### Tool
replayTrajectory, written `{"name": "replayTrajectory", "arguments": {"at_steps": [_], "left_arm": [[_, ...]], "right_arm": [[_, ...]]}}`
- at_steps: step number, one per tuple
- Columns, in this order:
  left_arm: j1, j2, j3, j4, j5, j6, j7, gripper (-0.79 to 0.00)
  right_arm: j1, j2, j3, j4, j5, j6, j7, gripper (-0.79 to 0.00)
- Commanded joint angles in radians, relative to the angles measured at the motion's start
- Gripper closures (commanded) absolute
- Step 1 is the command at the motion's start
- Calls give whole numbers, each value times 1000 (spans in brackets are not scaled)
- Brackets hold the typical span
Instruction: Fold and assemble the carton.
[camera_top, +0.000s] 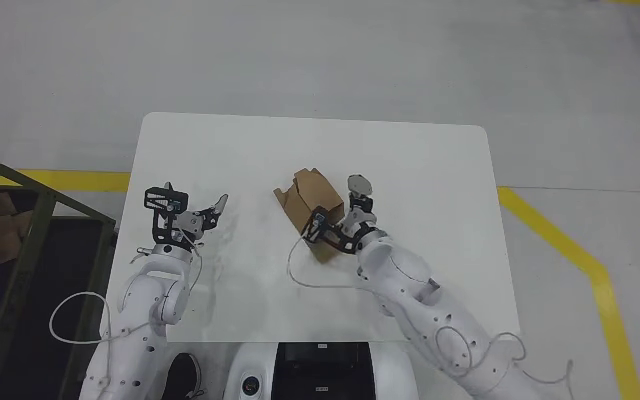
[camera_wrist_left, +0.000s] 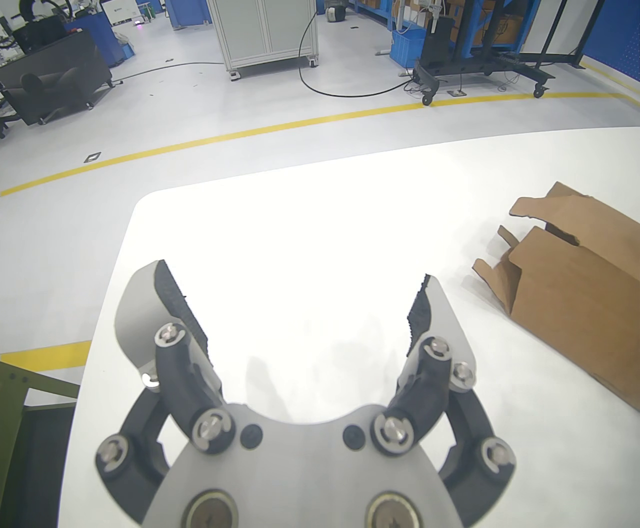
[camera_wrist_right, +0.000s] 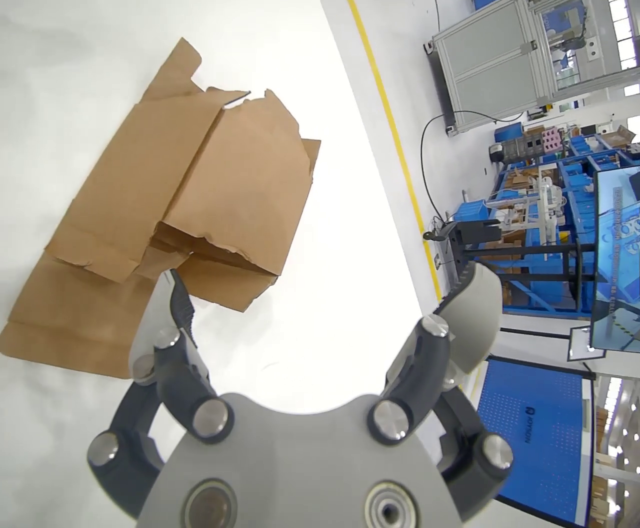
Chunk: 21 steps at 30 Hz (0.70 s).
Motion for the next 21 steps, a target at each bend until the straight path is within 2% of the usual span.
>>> {"name": "replayTrajectory", "arguments": {"at_steps": [1, 9, 21], "left_arm": [[0, 0, 0, 0, 0, 0, 0, -785], [0, 0, 0, 0, 0, 0, 0, -785], [0, 0, 0, 0, 0, 0, 0, -785]], "right_arm": [[9, -7, -12, 9, -17, 10, 16, -785], [33, -32, -55, 49, -98, 39, 69, -785], [56, -60, -76, 115, -174, 32, 64, -785]]}}
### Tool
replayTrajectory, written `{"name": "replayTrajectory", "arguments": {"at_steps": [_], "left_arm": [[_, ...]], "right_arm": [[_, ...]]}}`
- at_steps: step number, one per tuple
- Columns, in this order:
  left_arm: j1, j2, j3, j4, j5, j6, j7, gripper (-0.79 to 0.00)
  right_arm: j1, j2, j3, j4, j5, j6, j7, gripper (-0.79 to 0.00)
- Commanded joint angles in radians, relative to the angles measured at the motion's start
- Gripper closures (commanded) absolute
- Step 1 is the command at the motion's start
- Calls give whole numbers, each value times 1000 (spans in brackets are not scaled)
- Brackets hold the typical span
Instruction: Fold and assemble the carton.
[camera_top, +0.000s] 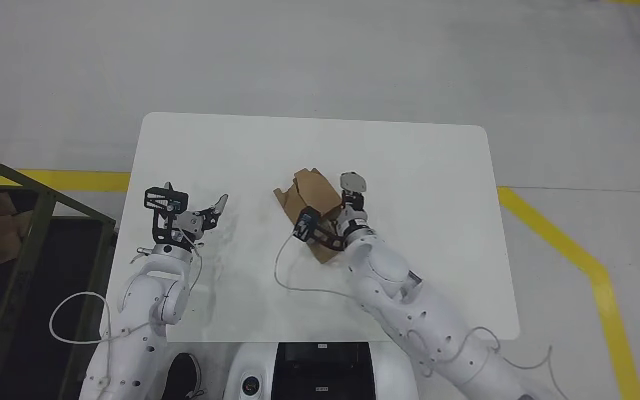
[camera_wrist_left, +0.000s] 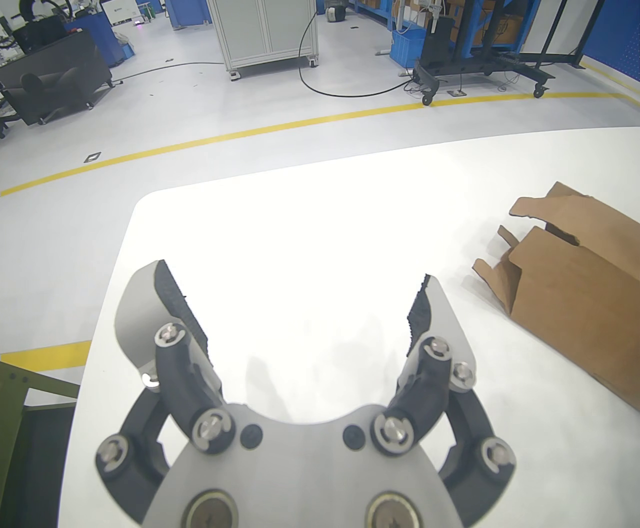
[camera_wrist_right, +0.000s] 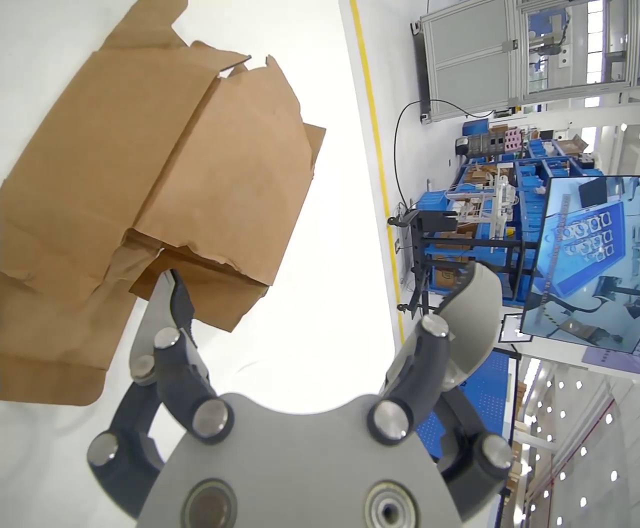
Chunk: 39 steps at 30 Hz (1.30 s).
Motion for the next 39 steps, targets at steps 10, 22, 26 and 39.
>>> {"name": "replayTrajectory", "arguments": {"at_steps": [10, 22, 26, 39], "left_arm": [[0, 0, 0, 0, 0, 0, 0, -785], [0, 0, 0, 0, 0, 0, 0, -785], [0, 0, 0, 0, 0, 0, 0, -785], [0, 0, 0, 0, 0, 0, 0, -785]], "right_arm": [[12, -25, -27, 58, -86, 24, -36, -785], [20, -48, -18, 114, -114, 22, -72, -277], [12, -52, -13, 114, -127, 21, -77, -132], [-33, -49, 48, 81, -123, -4, -171, 0]]}}
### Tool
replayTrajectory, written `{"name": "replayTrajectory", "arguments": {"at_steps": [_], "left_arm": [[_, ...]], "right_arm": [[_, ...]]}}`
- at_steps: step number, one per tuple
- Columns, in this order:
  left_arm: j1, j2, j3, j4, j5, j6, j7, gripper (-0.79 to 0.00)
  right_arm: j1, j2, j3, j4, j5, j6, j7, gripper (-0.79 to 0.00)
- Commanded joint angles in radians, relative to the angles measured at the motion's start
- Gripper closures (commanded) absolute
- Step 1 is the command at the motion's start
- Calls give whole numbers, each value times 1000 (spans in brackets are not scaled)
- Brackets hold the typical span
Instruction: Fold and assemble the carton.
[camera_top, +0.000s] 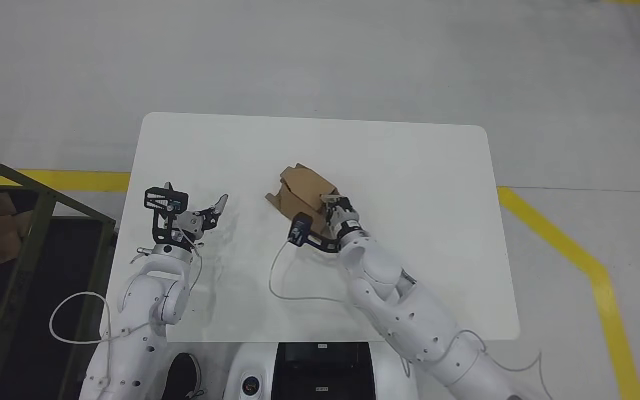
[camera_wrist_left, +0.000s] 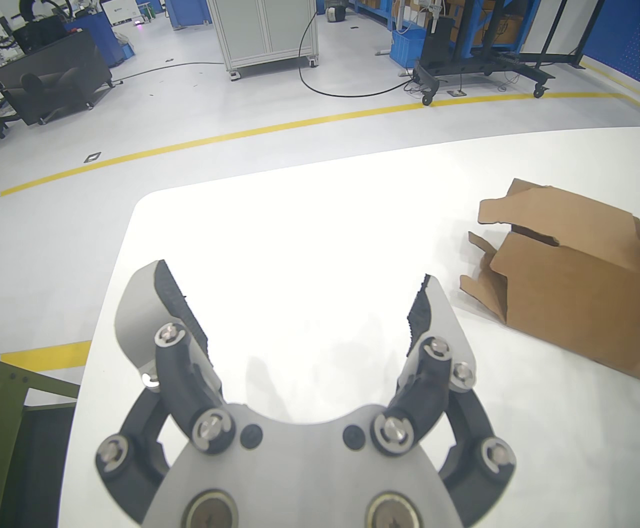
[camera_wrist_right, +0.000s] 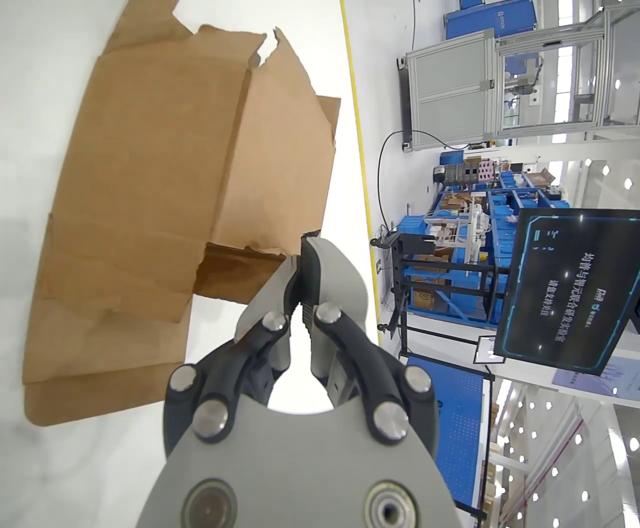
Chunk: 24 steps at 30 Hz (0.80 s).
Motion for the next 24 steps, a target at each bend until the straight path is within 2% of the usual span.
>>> {"name": "replayTrajectory", "arguments": {"at_steps": [1, 5, 6, 7, 11, 13, 15, 20, 24], "left_arm": [[0, 0, 0, 0, 0, 0, 0, -785], [0, 0, 0, 0, 0, 0, 0, -785], [0, 0, 0, 0, 0, 0, 0, -785], [0, 0, 0, 0, 0, 0, 0, -785], [0, 0, 0, 0, 0, 0, 0, -785], [0, 0, 0, 0, 0, 0, 0, -785], [0, 0, 0, 0, 0, 0, 0, -785], [0, 0, 0, 0, 0, 0, 0, -785], [0, 0, 0, 0, 0, 0, 0, -785]], "right_arm": [[-3, 1, 10, -1, 5, -9, -18, 0], [-6, 1, 26, 5, 6, -25, -35, 0], [-7, 0, 29, 7, 7, -26, -34, -182], [-8, 0, 32, 8, 6, -27, -34, -271], [-13, -1, 44, 9, 8, -40, -51, -391], [-15, 1, 51, 9, 3, -51, -62, -551], [-18, 2, 58, 9, 7, -61, -87, -653], [-19, 4, 75, 15, 14, -80, -141, -674], [0, 3, 93, 58, 37, -73, -205, -659]]}}
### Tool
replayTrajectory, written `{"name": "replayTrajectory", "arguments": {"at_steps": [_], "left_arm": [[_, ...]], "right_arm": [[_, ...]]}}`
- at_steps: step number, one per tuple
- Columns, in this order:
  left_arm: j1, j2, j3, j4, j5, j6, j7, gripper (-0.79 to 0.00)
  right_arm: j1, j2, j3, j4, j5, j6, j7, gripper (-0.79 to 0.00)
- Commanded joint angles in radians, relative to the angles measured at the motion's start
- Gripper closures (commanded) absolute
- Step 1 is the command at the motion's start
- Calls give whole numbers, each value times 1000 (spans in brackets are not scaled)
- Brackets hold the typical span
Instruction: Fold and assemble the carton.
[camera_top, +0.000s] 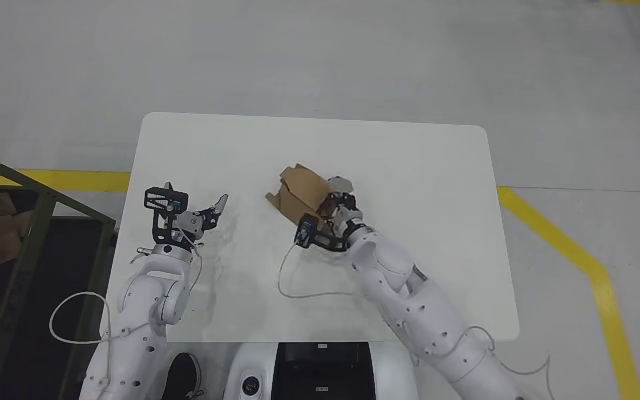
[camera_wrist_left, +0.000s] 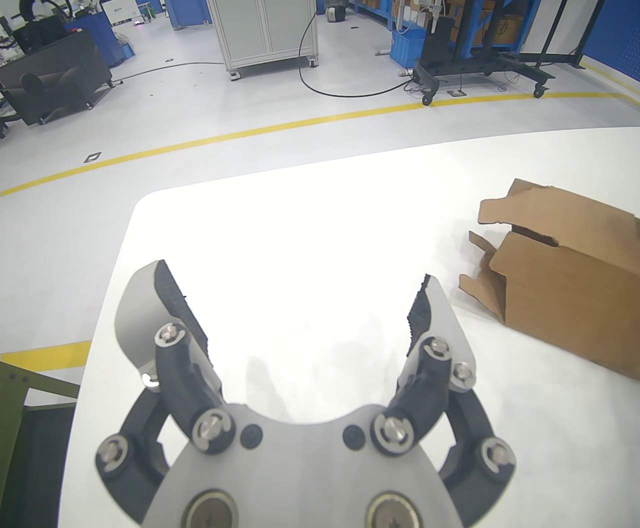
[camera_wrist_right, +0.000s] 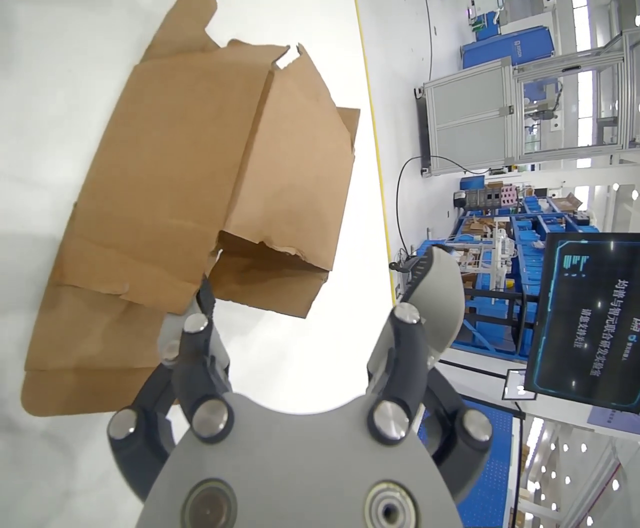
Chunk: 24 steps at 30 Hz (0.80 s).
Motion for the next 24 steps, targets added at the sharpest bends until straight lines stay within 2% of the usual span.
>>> {"name": "replayTrajectory", "arguments": {"at_steps": [1, 6, 11, 13, 15, 19, 21, 22, 24], "left_arm": [[0, 0, 0, 0, 0, 0, 0, -785], [0, 0, 0, 0, 0, 0, 0, -785], [0, 0, 0, 0, 0, 0, 0, -785], [0, 0, 0, 0, 0, 0, 0, -785], [0, 0, 0, 0, 0, 0, 0, -785], [0, 0, 0, 0, 0, 0, 0, -785], [0, 0, 0, 0, 0, 0, 0, -785], [0, 0, 0, 0, 0, 0, 0, -785], [0, 0, 0, 0, 0, 0, 0, -785]], "right_arm": [[12, -3, 4, 30, 4, 21, -10, -656], [40, -19, -9, 95, 20, 93, -19, -613], [41, -25, -17, 104, 17, 131, -75, -665], [40, -25, -17, 102, 6, 129, -76, -742], [40, -27, -21, 100, -1, 123, -82, -782], [46, -31, -23, 112, -4, 122, -83, -779], [51, -34, -25, 120, -2, 124, -83, -705], [53, -36, -26, 125, -3, 124, -84, -628], [58, -39, -30, 133, -4, 123, -84, -400]]}}
